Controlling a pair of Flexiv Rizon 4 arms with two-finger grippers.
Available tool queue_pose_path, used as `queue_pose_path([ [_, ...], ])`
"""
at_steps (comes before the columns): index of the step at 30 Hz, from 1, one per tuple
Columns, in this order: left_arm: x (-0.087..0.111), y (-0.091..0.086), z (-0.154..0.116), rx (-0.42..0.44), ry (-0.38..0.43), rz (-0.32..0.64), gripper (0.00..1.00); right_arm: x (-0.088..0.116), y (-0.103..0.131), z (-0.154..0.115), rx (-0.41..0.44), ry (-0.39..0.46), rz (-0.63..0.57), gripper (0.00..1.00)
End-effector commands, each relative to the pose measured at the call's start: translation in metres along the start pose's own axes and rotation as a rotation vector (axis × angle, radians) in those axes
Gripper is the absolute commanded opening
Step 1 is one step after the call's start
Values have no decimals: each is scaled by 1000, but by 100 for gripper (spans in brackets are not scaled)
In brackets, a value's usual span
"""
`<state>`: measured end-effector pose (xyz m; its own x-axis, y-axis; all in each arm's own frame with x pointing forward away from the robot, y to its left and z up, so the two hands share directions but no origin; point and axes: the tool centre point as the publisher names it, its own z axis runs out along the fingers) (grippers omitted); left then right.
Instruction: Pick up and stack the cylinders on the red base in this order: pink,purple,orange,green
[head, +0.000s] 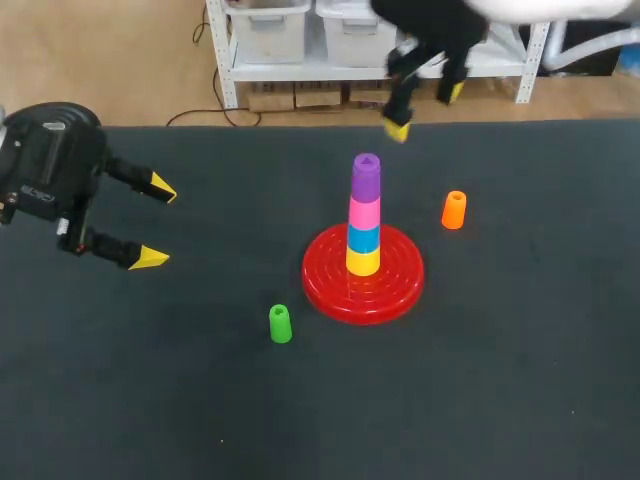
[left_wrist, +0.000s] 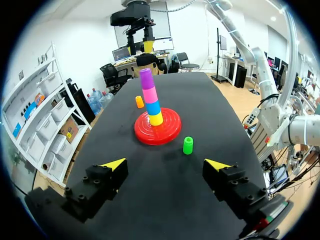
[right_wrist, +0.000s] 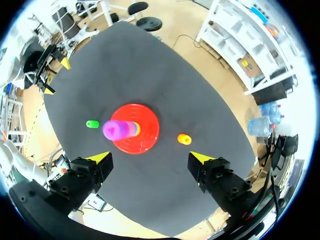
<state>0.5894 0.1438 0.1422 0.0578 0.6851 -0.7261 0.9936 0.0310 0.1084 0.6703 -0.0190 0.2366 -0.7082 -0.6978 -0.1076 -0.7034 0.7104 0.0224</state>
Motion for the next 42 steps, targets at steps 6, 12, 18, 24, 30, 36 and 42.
queue_pose_path([
  [6,1,1,1,0,-2,2,100,14,-45,16,13,-109,145,100],
  [12,1,1,1,0,-2,2,100,7,-70,58,-25,-65,188,100],
  [18,1,1,1,0,-2,2,100,5,-84,88,-40,-38,203,100],
  [24,1,1,1,0,-2,2,100,4,-95,107,-38,-12,196,100],
  [30,1,1,1,0,-2,2,100,6,-104,124,-52,14,191,100],
  [36,1,1,1,0,-2,2,100,8,-109,140,-59,37,194,100],
  [42,1,1,1,0,-2,2,100,12,-102,154,-80,56,183,100],
])
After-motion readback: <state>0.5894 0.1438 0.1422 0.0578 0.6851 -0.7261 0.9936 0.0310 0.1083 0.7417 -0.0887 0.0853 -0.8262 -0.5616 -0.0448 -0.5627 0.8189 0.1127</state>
